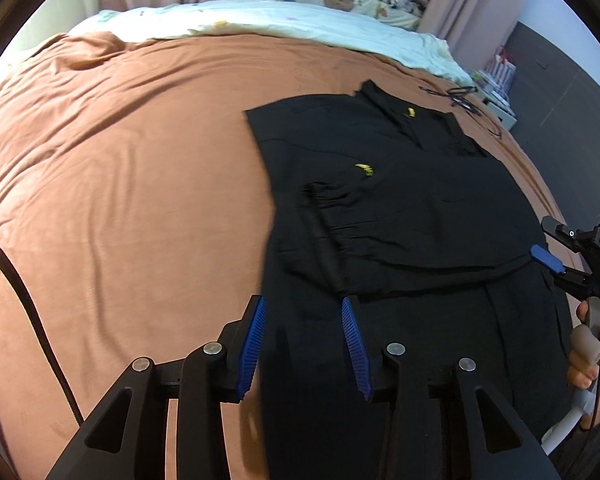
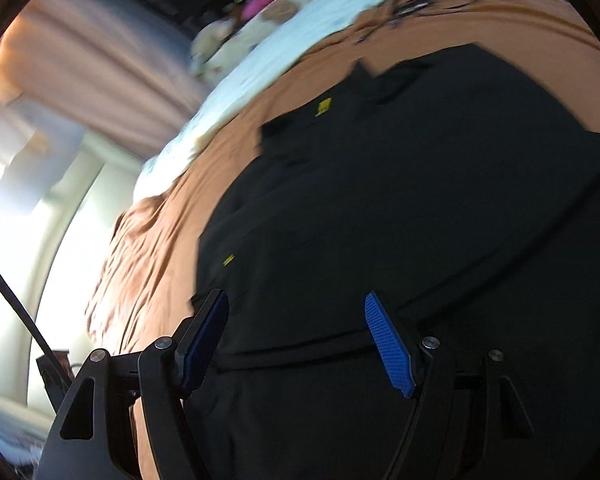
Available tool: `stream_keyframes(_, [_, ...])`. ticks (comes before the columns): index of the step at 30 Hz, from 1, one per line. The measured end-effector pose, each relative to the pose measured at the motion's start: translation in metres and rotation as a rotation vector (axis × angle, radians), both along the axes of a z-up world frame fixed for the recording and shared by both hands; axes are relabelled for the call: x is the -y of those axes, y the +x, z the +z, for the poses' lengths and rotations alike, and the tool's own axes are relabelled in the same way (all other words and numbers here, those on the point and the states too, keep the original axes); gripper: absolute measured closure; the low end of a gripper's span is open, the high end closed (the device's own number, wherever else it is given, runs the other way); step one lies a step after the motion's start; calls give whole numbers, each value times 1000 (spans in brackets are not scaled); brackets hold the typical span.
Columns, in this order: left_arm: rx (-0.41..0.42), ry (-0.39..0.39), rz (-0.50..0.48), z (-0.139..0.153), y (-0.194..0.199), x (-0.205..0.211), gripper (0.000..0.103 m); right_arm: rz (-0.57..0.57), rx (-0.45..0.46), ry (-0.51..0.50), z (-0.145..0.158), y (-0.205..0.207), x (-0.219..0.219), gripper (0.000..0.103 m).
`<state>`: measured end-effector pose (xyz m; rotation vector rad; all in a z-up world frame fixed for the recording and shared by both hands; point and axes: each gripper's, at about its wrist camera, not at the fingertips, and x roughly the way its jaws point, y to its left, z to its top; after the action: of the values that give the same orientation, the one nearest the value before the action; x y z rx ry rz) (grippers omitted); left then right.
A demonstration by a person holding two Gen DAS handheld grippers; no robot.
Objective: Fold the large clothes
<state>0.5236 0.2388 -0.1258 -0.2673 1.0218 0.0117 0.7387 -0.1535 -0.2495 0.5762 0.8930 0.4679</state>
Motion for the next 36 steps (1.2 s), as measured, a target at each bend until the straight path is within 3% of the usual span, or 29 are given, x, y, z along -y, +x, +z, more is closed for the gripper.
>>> stream_keyframes(5, [-4, -3, -33, -10, 29, 24, 36, -101, -14, -17, 12, -8, 38, 34])
stream_keyframes(10, [-51, 6, -34, -30, 58, 40, 35, -195, -56, -26, 15, -24, 67, 34])
stream_keyframes(14, [-89, 28, -9, -47, 67, 49, 37, -287, -90, 24, 12, -27, 91, 34])
stream_keyframes(15, [-91, 42, -4, -48, 67, 51, 40, -317, -100, 45, 9, -28, 98, 34])
stream_keyframes(17, [-103, 105, 6, -48, 66, 57, 66, -359, -114, 77, 0, -25, 100, 35])
stream_keyframes(19, [-109, 144, 8, -45, 63, 60, 83, -391, -121, 117, -7, -21, 93, 45])
stream_keyframes(21, [-105, 157, 3, -38, 60, 60, 92, -413, -121, 157, -8, -28, 93, 52])
stream_keyframes(22, [-98, 158, 0, -34, 58, 60, 103, -417, -120, 165, -9, -29, 95, 55])
stream_keyframes(29, [-38, 159, 5, 0, 58, 50, 103, -421, -118, 200, -18, -40, 98, 56])
stream_keyframes(36, [-63, 173, 44, -12, 77, 39, 103, -429, -125, 229, -29, -43, 121, 56])
